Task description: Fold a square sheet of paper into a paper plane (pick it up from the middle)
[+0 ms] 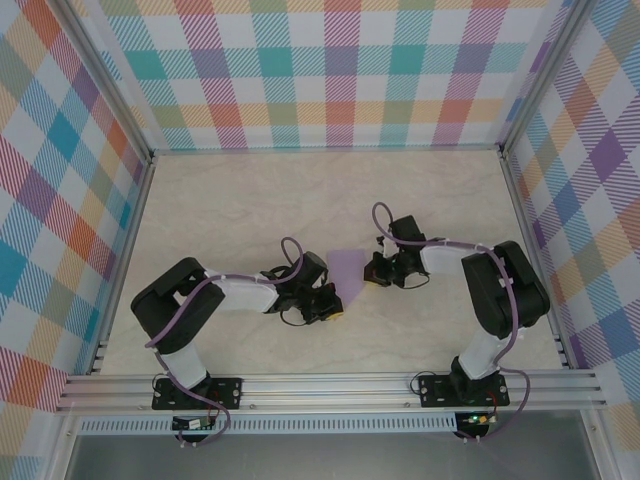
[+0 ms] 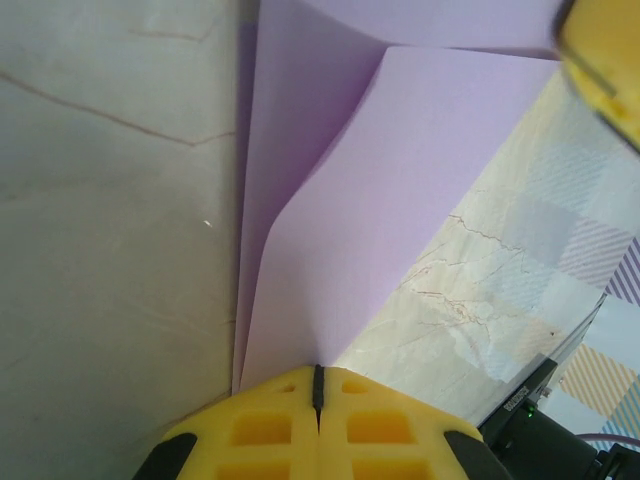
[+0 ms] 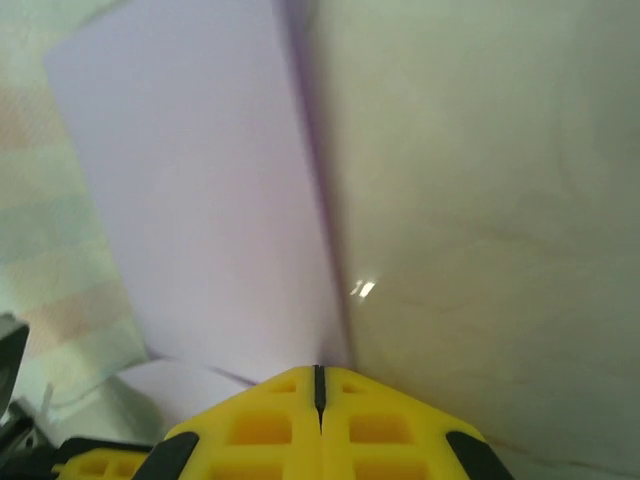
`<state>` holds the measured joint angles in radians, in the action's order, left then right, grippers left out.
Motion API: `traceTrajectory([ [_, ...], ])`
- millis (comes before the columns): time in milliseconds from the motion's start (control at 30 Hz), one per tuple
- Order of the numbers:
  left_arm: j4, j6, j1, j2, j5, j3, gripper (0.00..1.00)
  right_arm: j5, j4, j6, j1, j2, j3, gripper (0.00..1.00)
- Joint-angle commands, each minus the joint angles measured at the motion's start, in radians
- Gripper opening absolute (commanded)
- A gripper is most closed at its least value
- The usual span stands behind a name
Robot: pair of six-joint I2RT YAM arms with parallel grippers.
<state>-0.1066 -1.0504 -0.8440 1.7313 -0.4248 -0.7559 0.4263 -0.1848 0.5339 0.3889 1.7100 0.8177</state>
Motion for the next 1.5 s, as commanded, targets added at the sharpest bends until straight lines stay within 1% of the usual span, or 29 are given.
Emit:
traceTrajectory([
  [0, 0.187, 0.023, -0.017, 0.026, 0.064, 0.046, 0.0, -0.035, -0.051, -0.014, 0.0, -0.068, 0.021, 0.0],
  [133, 0.187, 0.033, -0.016, 0.025, 0.064, 0.03, 0.0, 0.005, -0.004, 0.025, 0.021, -0.157, -0.024, 0.0],
  [267, 0.192, 0.042, -0.016, 0.025, 0.067, 0.013, 0.0, 0.047, 0.049, 0.066, 0.058, -0.185, -0.077, 0.0],
  [367, 0.194, 0.047, -0.015, 0.026, 0.067, 0.007, 0.0, 0.091, 0.081, 0.081, 0.084, -0.155, -0.088, 0.01],
  [500, 0.193, 0.054, -0.016, 0.024, 0.069, 0.001, 0.0, 0.118, 0.096, 0.084, 0.114, -0.091, -0.064, 0.01],
  [600, 0.193, 0.056, -0.015, 0.018, 0.071, 0.001, 0.0, 0.114, 0.091, 0.086, 0.116, -0.04, -0.039, 0.01],
  [700, 0.196, 0.058, -0.015, 0.012, 0.073, 0.001, 0.0, 0.08, 0.065, 0.076, 0.116, 0.002, -0.021, 0.0],
  [833, 0.198, 0.057, -0.016, 0.008, 0.074, 0.013, 0.0, 0.021, 0.029, 0.051, 0.1, 0.029, -0.02, 0.0],
  [1000, 0.223, 0.047, -0.016, 0.022, 0.074, 0.032, 0.0, -0.034, -0.005, 0.026, -0.004, 0.02, -0.046, 0.0],
  [1067, 0.225, 0.047, -0.016, 0.021, 0.075, 0.036, 0.0, -0.042, -0.037, 0.027, -0.04, -0.002, -0.041, 0.0],
  [1167, 0.21, 0.053, -0.015, 0.015, 0.07, 0.033, 0.0, -0.036, -0.051, 0.029, -0.043, -0.07, -0.037, 0.0],
  [1233, 0.207, 0.062, -0.016, 0.013, 0.07, 0.025, 0.0, -0.008, -0.035, 0.045, -0.029, -0.118, -0.042, 0.0],
  [1300, 0.209, 0.071, -0.016, 0.013, 0.07, 0.015, 0.0, 0.01, -0.015, 0.062, 0.008, -0.147, -0.046, 0.0],
  [1367, 0.208, 0.076, -0.015, 0.017, 0.069, 0.007, 0.0, 0.032, 0.01, 0.086, 0.056, -0.144, -0.048, 0.0],
  [1467, 0.205, 0.084, -0.016, 0.016, 0.069, 0.002, 0.0, 0.054, 0.05, 0.124, 0.12, -0.1, -0.036, 0.0],
])
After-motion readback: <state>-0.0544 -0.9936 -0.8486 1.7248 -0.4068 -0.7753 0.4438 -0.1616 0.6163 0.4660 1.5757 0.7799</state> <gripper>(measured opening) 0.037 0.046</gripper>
